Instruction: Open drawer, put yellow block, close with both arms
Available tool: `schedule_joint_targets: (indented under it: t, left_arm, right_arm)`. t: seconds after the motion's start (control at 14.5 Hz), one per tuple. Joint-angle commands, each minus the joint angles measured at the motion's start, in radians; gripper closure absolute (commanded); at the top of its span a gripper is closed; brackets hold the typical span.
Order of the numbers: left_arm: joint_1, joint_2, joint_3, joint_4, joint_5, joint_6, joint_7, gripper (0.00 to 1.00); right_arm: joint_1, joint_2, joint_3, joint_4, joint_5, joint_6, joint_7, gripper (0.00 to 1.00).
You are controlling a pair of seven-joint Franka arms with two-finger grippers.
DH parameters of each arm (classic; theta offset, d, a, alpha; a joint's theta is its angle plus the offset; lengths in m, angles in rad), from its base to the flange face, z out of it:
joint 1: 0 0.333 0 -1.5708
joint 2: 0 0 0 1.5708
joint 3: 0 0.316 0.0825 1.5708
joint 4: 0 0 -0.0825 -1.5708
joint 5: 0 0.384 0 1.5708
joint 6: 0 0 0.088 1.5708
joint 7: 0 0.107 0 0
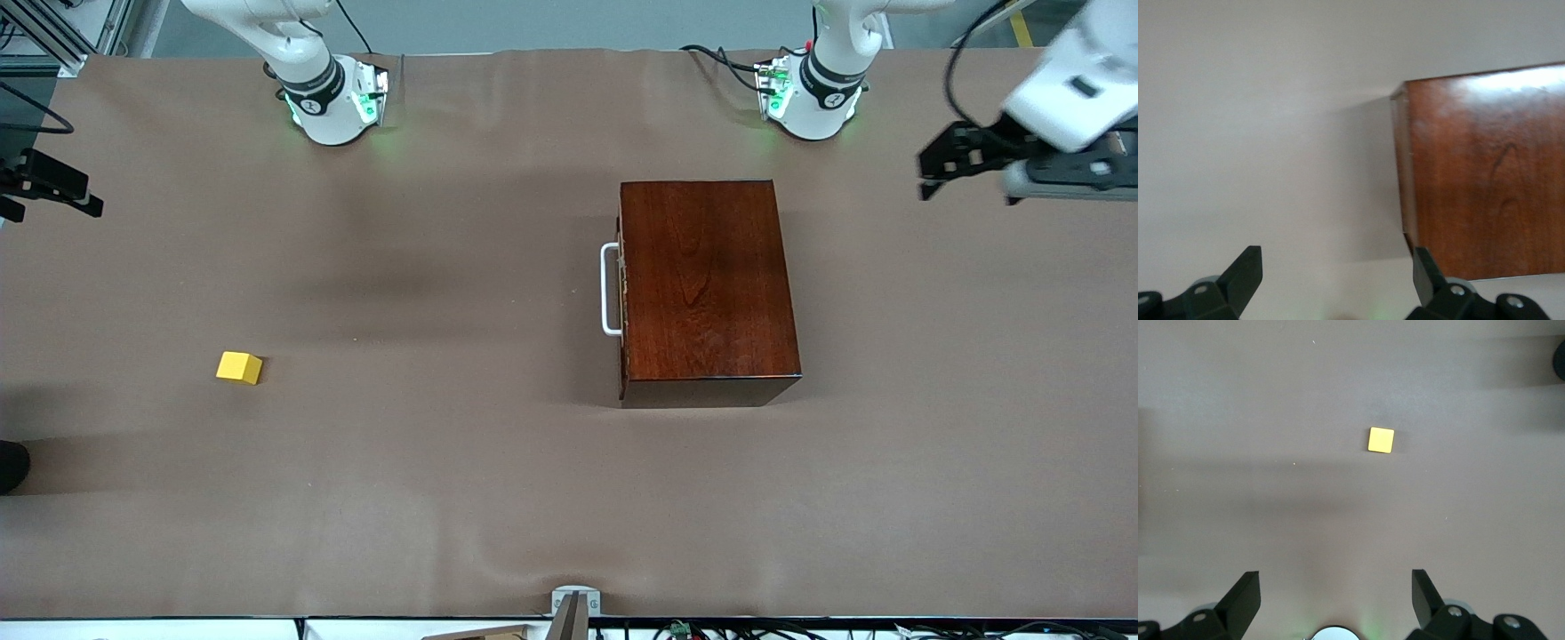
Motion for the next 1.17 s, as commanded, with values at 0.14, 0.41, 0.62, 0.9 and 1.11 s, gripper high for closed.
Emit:
schedule_joint_targets:
  t: [0.14, 0.41, 0.62, 0.9, 1.11]
  left_arm:
    - [-0.003, 0.137, -0.167, 0.111, -0.001, -0.012, -0.210, 0.00]
    - [-0.035, 0.235, -0.276, 0.168, -0.001, 0.046, -0.425, 0.00]
    - [-0.138, 0.298, -0.280, 0.170, 0.026, 0.133, -0.443, 0.00]
    - [-0.270, 0.424, -0.269, 0.208, 0.068, 0.259, -0.587, 0.00]
    - [-0.379, 0.553, -0.264, 0.315, 0.206, 0.262, -0.780, 0.00]
  right_arm:
    - [-0.003, -0.022, 0.004, -0.019, -0.007, -0.003, 0.012, 0.00]
    - [-0.003, -0.019, 0.004, -0.015, -0.009, -0.002, 0.011, 0.00]
    - [-0.005, -0.019, 0.004, -0.015, -0.007, -0.005, 0.011, 0.00]
    - [-0.005, -0.016, 0.004, -0.014, -0.009, -0.003, 0.003, 0.00]
    - [-0.006, -0.011, 0.004, -0.012, -0.009, -0.002, 0.003, 0.00]
